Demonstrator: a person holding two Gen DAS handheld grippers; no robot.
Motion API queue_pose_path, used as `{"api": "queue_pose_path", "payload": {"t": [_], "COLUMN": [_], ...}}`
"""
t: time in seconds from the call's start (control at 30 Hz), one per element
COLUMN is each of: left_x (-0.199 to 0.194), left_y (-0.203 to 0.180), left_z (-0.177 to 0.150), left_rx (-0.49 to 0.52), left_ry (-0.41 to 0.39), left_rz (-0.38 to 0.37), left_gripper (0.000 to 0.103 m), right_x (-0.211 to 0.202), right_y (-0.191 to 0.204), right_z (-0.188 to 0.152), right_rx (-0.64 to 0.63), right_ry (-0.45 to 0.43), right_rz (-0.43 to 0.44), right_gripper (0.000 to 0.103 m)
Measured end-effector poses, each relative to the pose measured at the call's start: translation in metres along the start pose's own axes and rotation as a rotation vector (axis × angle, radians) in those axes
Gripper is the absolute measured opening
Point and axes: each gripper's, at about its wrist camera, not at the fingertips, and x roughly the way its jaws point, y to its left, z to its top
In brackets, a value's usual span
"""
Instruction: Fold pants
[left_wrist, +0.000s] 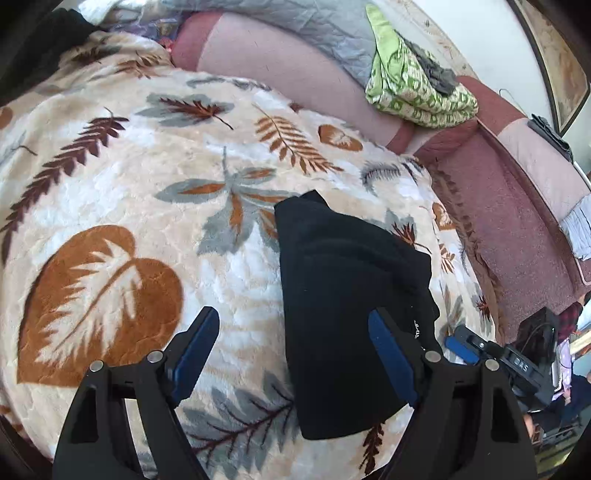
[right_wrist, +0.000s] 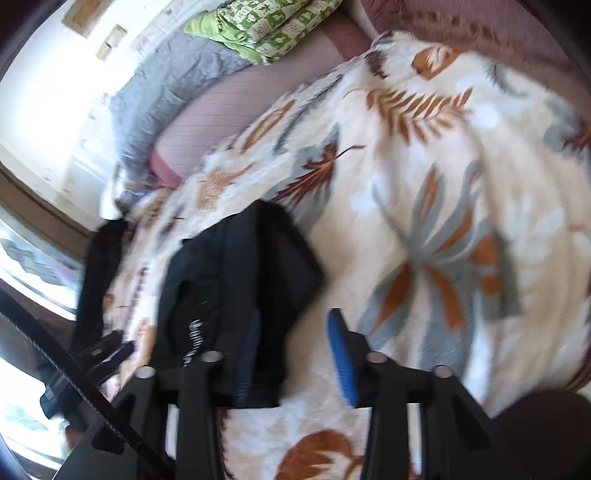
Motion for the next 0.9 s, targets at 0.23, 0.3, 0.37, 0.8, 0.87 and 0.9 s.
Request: {"api": "queue_pose_path", "payload": {"t": [0.23,0.3,0.37,0.8,0.87,0.9], "left_x": [0.050,0.064,0.071,0.098,0.091,0.084], "left_y": [-0.003,-0.004,-0.007,-0.026,-0.024,-0.023], "left_z": [0.013,0.018,0.023,0.042,0.040,0.039], "left_rx": [-0.009,-0.016,-0.005,0.060,0.073,0.071], "left_ry": [0.140,0.170,0.172,0.193,0.180,0.172], "left_rz": [-0.106,-0.137,-0.152,-0.132,-0.133,-0.141], "left_gripper": [0.084,0.084,0.085,0.052,0.043,0.039], "right_x": [0.029,0.034,0.038,0.097,0.097,0.096], "right_y": [-0.006,-0.006,-0.007,0.017,0.025,0.029], "right_z": [-0.009,-0.012,-0.010,0.027,0.027,0.026], "right_rx": [0.073,0.077,0.083,0.103,0.085,0.073], "right_ry": [0.073,0.078,0.081,0.119,0.124,0.130], "right_rz": [0.117,0.130,0.149,0.276,0.267,0.269], "right_gripper": [0.068,0.068,0.068,0.069,0.035,0.035]}}
